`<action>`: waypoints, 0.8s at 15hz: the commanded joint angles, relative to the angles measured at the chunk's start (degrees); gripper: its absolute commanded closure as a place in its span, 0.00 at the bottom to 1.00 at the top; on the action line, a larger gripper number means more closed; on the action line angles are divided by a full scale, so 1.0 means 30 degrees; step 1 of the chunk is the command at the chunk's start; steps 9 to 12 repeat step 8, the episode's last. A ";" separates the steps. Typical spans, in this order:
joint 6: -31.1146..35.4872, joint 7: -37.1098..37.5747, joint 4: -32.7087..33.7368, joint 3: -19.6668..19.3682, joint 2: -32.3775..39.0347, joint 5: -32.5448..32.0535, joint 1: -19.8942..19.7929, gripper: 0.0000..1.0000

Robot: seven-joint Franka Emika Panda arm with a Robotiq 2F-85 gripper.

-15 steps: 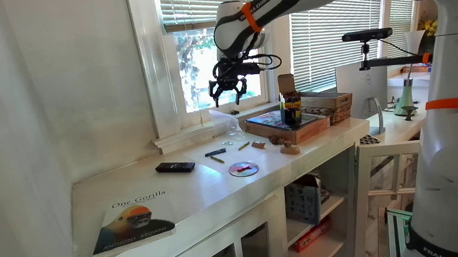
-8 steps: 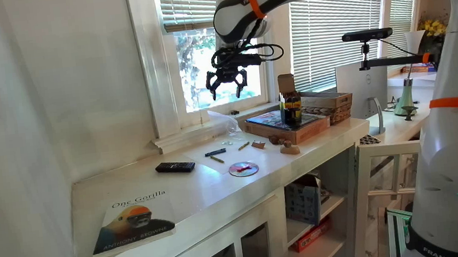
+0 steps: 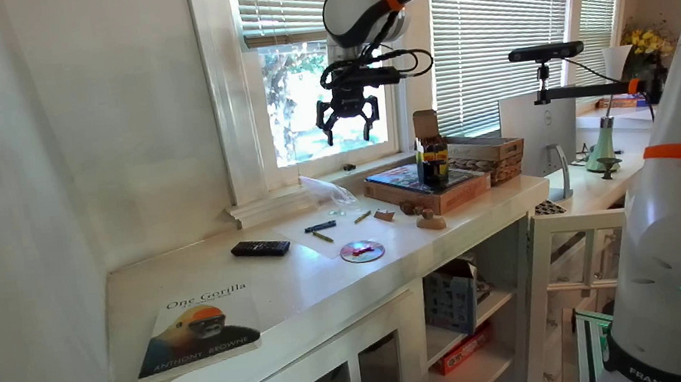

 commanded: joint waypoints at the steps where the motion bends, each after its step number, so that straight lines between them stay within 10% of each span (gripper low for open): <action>1: -0.0295 -0.0253 0.0060 0.0136 -0.0025 -0.0093 -0.0232 0.00; 12: -0.0500 -0.0545 0.0059 0.0103 -0.0048 -0.0290 -0.0358 0.00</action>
